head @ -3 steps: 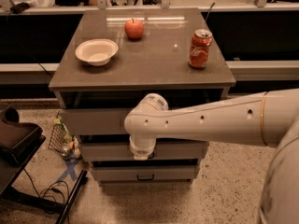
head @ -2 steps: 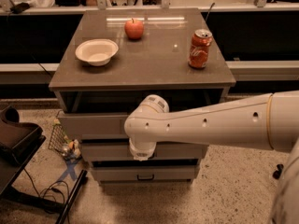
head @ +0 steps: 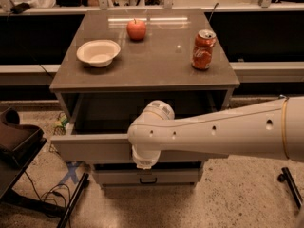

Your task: Open top drawer

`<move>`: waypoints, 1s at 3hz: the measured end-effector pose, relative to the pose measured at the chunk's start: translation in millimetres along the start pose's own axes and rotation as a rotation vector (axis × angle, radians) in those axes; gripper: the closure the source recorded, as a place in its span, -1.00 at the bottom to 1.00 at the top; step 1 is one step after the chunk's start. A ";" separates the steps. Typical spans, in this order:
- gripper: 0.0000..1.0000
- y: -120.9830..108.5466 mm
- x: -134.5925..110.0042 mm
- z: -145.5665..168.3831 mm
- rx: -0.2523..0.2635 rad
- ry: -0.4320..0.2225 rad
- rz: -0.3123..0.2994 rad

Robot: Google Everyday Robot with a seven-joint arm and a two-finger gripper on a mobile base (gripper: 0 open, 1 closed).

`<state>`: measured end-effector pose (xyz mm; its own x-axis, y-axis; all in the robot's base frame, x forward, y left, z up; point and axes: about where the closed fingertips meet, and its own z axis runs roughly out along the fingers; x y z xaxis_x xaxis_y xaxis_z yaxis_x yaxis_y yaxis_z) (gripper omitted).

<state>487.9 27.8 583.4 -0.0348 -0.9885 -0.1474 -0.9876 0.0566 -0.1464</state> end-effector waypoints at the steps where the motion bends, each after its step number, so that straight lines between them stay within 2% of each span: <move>1: 1.00 17.6 5.7 -12.0 0.013 0.007 0.026; 3: 1.00 23.0 7.4 -15.8 0.018 0.009 0.035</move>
Offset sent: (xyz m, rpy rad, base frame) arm -0.3329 -0.1134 0.1512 -0.0783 -0.1833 -0.5224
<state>462.6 19.6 594.4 -0.0711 -0.9871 -0.1435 -0.9828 0.0939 -0.1593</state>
